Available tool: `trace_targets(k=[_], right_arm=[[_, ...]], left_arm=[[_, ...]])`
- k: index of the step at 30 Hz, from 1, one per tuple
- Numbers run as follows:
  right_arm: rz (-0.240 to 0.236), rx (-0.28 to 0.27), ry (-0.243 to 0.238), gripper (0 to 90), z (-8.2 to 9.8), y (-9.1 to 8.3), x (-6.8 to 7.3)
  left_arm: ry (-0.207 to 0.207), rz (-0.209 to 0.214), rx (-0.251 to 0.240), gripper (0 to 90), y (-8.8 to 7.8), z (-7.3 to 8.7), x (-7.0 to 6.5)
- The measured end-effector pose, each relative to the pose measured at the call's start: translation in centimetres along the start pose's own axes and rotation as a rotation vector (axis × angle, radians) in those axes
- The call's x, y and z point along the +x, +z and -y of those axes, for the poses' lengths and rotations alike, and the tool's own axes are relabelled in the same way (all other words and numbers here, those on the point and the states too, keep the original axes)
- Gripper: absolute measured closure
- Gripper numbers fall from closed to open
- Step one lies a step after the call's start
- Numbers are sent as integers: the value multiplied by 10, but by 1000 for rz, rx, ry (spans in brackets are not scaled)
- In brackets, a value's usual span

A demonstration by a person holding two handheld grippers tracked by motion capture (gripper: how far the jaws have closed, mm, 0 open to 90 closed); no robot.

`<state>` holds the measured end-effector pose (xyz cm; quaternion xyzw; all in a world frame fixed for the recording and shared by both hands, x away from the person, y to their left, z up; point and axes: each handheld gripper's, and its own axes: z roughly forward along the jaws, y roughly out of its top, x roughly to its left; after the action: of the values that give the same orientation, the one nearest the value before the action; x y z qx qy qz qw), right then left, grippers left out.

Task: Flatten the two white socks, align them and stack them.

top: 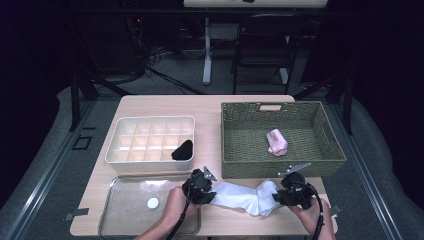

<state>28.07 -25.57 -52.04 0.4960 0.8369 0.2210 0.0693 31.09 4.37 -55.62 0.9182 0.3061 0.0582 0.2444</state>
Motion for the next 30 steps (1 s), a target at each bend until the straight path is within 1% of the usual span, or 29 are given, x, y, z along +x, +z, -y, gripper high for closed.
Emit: trace_targets(k=[1,2,3,4,5,8,9,11,14,15,16,17,18,19,20,21,22,23,25,26,27,28,29,30], right_arm=[[12,6,-2,764,0,0,0],[26,30,-6,775,0,-1,0],[35,26,-2,781,0,0,0],[44,30,-9,784,0,0,-1],[67,33,-9,786,0,0,-1],[70,38,-16,786,0,0,-1],[60,23,-8,785,1,0,0],[37,19,-16,785,0,-1,1],[-1,8,-21,770,-2,-1,6],[-17,10,-23,751,-2,0,7],[-16,17,-32,703,-3,2,8],[-19,24,-29,656,-3,3,8],[-14,23,-11,636,-3,3,7],[-17,18,-2,589,-3,1,4],[-4,15,19,566,-3,0,1],[2,7,39,582,-2,-2,-1],[15,5,49,574,-1,-2,-3],[21,20,61,565,-1,0,-4],[15,60,66,587,-1,6,-4],[7,69,69,629,-1,10,-4],[8,70,73,680,0,13,-3],[19,77,66,726,-1,14,-3],[11,71,76,761,-1,13,-2],[25,67,78,785,-1,11,-1]], left_arm=[[12,-8,7,739,1,0,-2],[22,-14,12,753,0,-1,-3],[33,-18,16,766,1,-1,-5],[37,-19,23,777,0,-1,-7],[41,-18,25,785,0,-1,-7],[42,-1,39,794,-1,-1,-9],[39,9,42,794,-1,0,-9],[42,28,53,794,-2,0,-9],[35,38,52,787,-2,1,-10],[37,38,53,786,-2,0,-9],[35,40,52,783,-2,1,-9],[29,43,52,782,-2,1,-9],[31,44,53,778,-2,1,-8],[26,45,50,776,-2,1,-8],[23,47,48,775,-2,1,-8],[23,49,50,775,-3,1,-8],[24,49,51,774,-3,1,-7],[24,49,51,774,-3,1,-8],[26,48,55,774,-3,1,-8],[27,50,57,774,-3,1,-8],[32,50,62,774,-3,1,-8],[25,52,57,774,-3,1,-8],[21,59,55,775,-3,1,-8],[18,67,50,776,-3,2,-8]])
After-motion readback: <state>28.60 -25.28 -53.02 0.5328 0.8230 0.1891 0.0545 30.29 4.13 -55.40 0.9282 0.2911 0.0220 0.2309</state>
